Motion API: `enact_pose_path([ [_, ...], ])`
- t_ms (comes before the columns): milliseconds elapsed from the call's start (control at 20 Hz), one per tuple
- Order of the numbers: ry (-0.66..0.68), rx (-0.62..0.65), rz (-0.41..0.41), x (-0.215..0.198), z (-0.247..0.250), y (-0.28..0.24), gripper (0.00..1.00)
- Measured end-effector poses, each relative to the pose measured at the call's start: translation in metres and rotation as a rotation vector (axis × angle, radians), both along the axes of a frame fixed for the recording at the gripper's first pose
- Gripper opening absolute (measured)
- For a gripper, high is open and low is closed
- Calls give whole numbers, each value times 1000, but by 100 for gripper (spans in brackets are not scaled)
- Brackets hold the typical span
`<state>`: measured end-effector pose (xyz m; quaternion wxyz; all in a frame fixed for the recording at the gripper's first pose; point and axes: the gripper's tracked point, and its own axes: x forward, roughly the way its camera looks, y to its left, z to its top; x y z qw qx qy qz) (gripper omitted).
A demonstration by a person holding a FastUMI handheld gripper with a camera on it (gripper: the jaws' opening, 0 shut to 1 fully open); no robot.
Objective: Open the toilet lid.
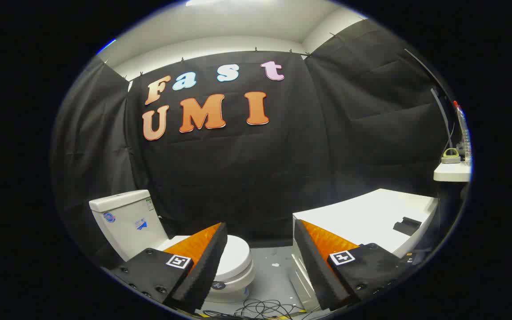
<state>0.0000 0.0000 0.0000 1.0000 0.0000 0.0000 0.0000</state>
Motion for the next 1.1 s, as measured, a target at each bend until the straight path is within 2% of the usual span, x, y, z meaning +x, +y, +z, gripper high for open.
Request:
enact_pose_path([
  [1100, 23, 33, -19, 0, -2, -7, 97],
])
